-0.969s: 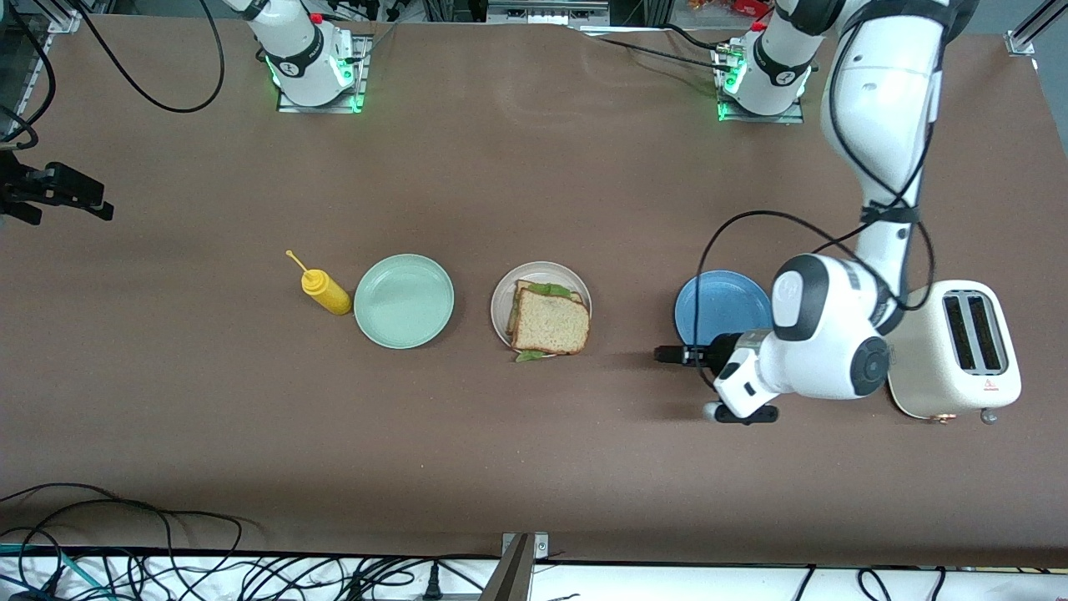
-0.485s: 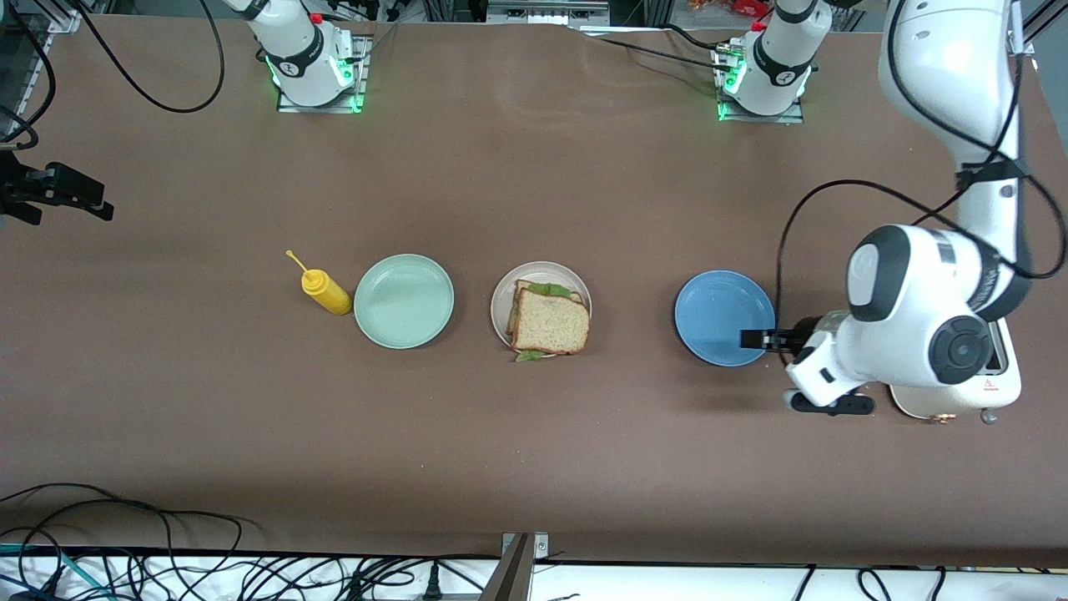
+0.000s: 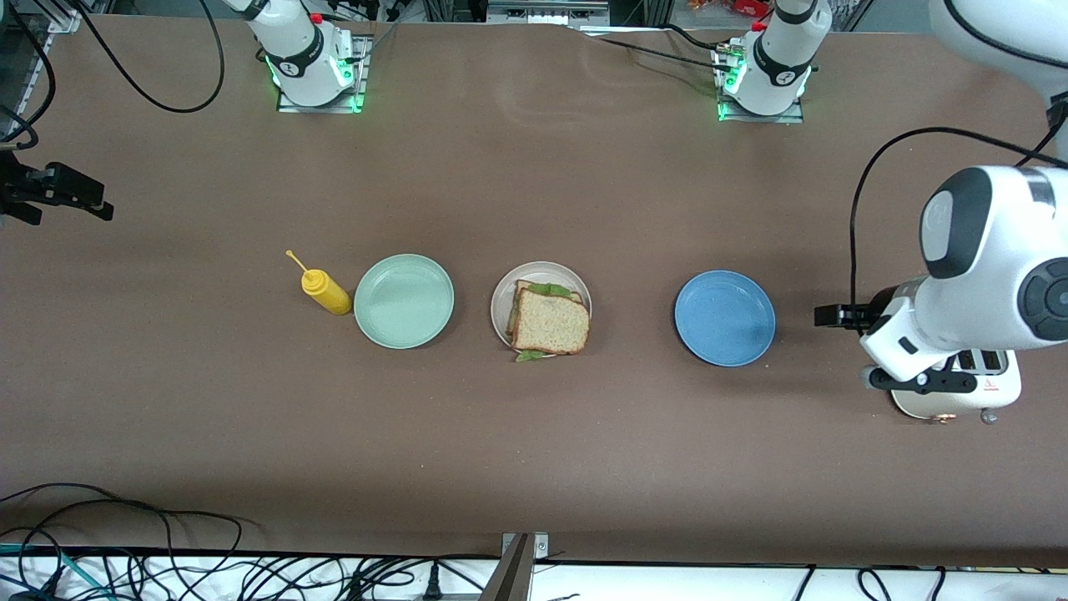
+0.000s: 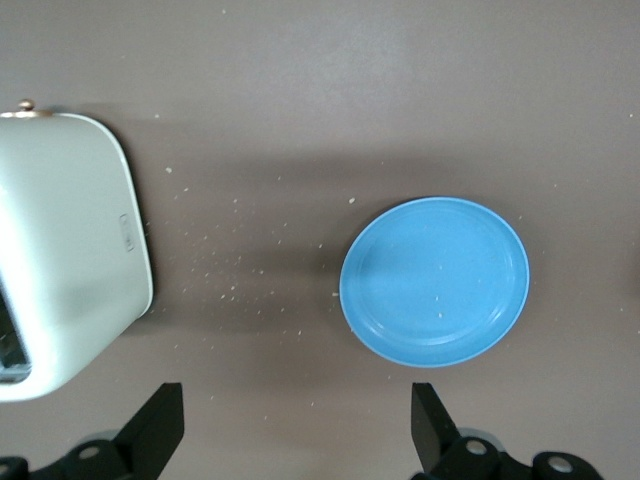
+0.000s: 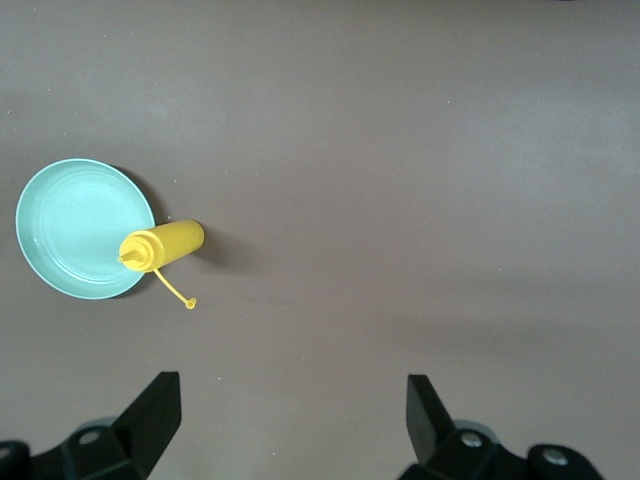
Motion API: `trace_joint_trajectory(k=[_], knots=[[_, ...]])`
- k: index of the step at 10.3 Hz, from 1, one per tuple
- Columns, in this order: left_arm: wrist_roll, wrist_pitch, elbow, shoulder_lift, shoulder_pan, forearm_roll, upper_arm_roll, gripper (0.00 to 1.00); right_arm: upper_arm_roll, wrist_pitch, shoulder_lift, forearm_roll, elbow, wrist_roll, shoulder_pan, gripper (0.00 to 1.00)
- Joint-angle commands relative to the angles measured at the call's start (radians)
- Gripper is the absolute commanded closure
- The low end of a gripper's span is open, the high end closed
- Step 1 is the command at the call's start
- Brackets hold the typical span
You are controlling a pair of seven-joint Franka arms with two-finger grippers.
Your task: Make sandwich on beige plate with both arms
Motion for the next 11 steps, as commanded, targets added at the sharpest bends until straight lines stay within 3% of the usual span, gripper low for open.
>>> trace_joint_trajectory(k=[1,5,7,11], knots=[[-0.003,-0.046,-0.02,-0.054,-0.003,0.033,0.007,0.0,0.006,-0.018,0.006,0.014,0.022,-0.004,-0.005,0.0],[-0.01,-0.127,-0.02,-0.126,0.005,0.044,0.004,0.0,0.006,-0.018,0.003,0.017,0.022,0.008,-0.003,0.0],[-0.008,-0.126,-0.037,-0.172,0.058,0.056,-0.03,0.0,0.006,-0.01,0.006,0.017,0.022,0.0,-0.005,0.0],[-0.004,-0.127,-0.145,-0.316,0.114,0.057,-0.065,0.0,0.009,-0.009,0.007,0.019,0.022,0.008,0.0,0.0]])
